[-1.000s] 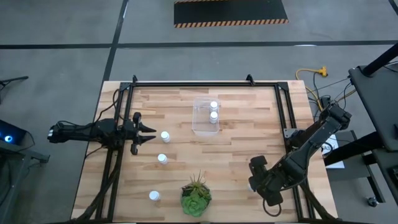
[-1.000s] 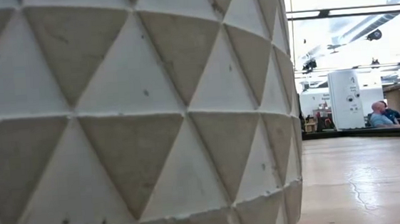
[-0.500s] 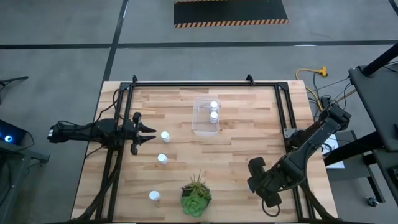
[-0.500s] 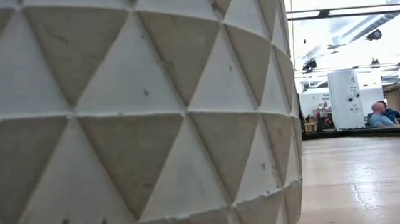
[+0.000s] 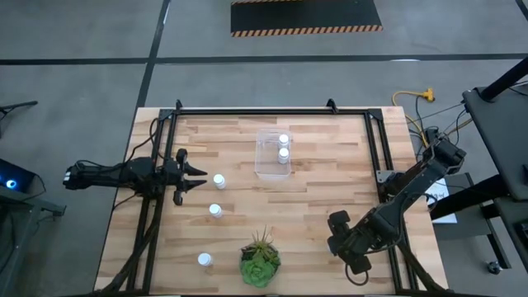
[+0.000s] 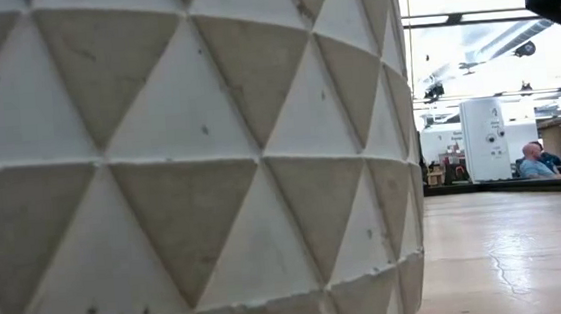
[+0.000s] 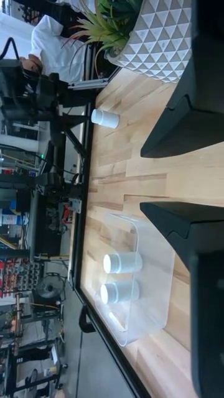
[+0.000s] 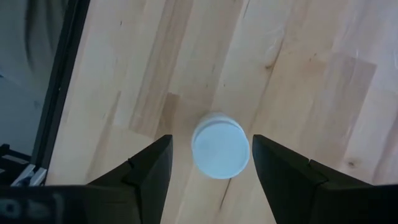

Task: Pick and place pill bottles into a basket
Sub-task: Put the white pill bottle into the transparent bin

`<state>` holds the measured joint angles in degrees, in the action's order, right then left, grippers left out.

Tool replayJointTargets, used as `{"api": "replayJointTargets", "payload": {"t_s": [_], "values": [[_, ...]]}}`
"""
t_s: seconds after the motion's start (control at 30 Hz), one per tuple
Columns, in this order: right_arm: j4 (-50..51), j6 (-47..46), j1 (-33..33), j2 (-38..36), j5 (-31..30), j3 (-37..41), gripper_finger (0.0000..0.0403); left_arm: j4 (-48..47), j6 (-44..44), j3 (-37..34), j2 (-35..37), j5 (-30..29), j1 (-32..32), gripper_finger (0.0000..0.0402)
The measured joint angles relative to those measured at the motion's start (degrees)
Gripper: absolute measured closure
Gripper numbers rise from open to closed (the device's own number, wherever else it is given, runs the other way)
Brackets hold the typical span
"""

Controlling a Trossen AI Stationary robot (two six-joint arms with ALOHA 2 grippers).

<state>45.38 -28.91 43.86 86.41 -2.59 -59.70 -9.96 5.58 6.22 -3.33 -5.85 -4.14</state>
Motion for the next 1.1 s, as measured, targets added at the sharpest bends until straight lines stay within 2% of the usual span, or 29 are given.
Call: {"api": "replayJointTargets", "payload": {"t_s": [1.1], "values": [[-4.2,2.0,-0.9,0.0,-0.8,3.6,0.0193,0.0,0.0,0.0,0.0,0.0,0.0,0.0295]]}}
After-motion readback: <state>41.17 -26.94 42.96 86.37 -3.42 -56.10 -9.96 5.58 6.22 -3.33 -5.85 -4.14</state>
